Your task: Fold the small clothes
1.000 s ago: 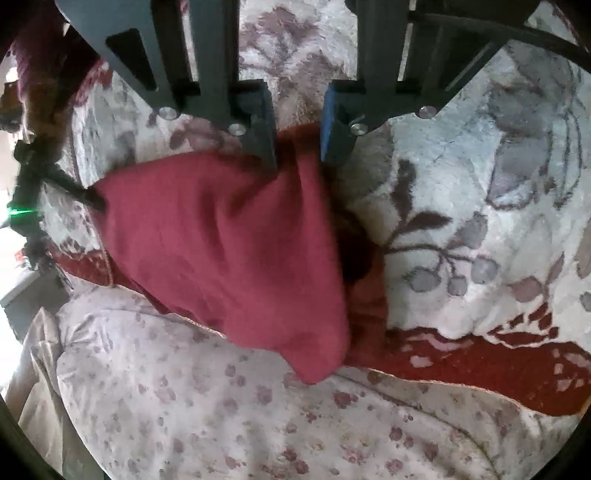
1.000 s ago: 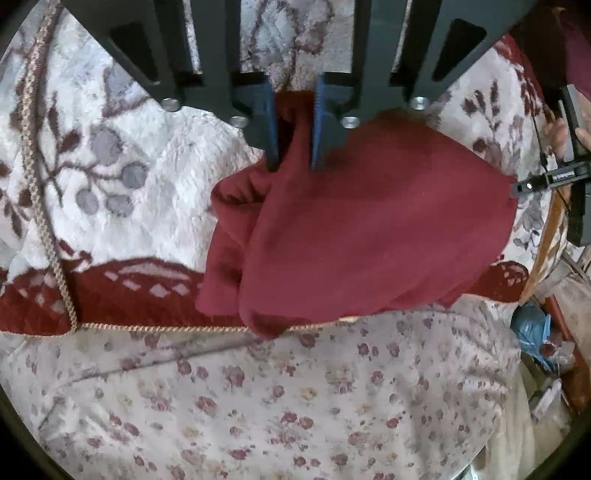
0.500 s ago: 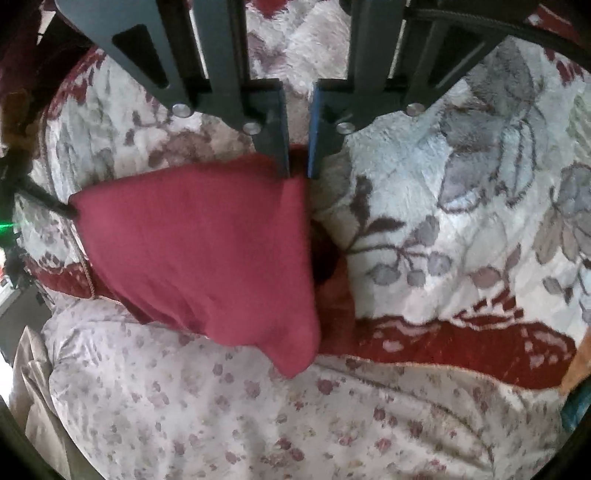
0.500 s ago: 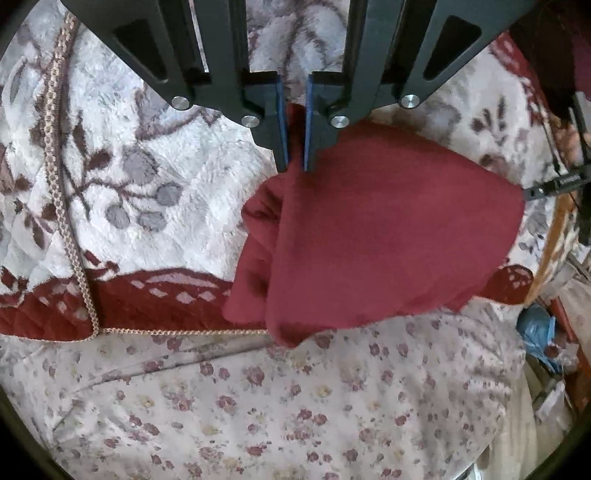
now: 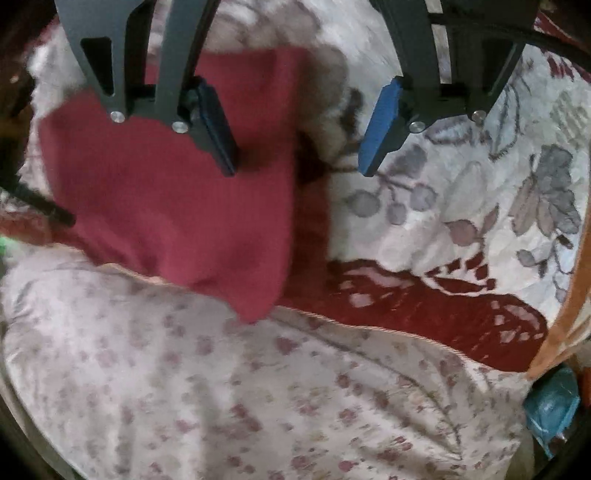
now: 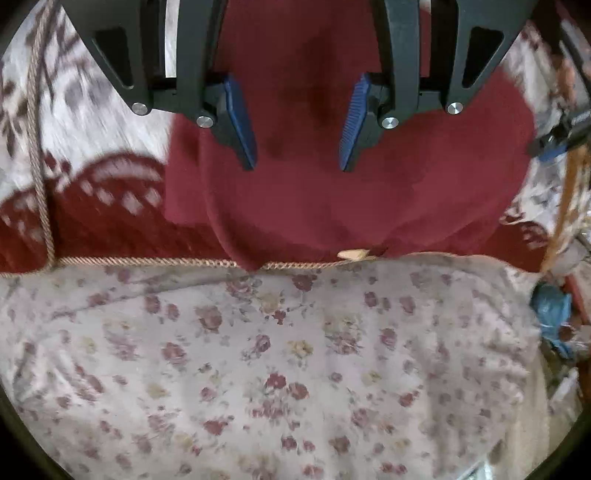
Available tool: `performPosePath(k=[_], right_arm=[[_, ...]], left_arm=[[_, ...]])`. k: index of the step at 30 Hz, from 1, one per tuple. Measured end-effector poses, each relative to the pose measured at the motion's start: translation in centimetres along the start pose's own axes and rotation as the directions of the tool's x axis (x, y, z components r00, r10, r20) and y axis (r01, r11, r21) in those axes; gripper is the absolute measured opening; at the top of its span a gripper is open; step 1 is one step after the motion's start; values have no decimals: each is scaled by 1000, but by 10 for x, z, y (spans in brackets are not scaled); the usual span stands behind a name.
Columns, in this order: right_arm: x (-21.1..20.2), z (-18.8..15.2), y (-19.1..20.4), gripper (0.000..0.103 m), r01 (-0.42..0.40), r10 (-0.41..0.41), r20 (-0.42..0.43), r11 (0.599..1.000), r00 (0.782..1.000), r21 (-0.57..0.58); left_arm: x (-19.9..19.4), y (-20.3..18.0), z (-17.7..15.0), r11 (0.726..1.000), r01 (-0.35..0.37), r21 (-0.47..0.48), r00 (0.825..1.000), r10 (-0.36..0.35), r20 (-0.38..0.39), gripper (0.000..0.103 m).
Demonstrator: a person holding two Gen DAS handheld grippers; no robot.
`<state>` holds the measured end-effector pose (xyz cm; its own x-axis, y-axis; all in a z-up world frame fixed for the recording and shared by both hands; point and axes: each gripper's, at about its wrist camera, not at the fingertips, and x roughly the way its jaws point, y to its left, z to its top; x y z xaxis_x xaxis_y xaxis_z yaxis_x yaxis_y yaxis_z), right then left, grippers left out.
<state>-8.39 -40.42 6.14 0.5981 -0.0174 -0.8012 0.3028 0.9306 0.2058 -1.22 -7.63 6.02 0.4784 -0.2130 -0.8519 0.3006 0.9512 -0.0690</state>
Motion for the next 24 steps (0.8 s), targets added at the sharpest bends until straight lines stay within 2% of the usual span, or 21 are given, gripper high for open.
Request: performPosePath(k=[4,5,7,11,14,17,20,24], right_arm=[[51,16,-2,50,118,-120,-40,992,992,-36],[60,21,-3,50,148,-149,-32,988,988,-46],[66,29,-5,51,159,-160,-46,987,986,-27],[53,42,6,51,198,-198,-21,980,980,12],[36,43,48,51,82,-81,17,995,997,-60],[34,41,115,51,-38,38,-7,975,999,-218],[44,36,167,51,-99,94,-33,942,995,-321],[79,41,217,49,-126,106,-73,916,992,-382]], left_arm=[[22,16,-3,999,9,-46,1000,-10,-19,83],[25,19,-3,998,19,-57,999,-21,-25,83],[26,20,-1,998,32,-55,999,-34,-34,83],[25,17,-2,999,29,-40,999,-30,-29,83],[25,15,-2,999,27,-39,999,-28,-28,83],[26,18,-1,998,34,-50,999,-36,-30,83],[25,18,-1,998,38,-56,999,-40,-31,83],[26,21,-1,997,49,-63,998,-52,-40,84]])
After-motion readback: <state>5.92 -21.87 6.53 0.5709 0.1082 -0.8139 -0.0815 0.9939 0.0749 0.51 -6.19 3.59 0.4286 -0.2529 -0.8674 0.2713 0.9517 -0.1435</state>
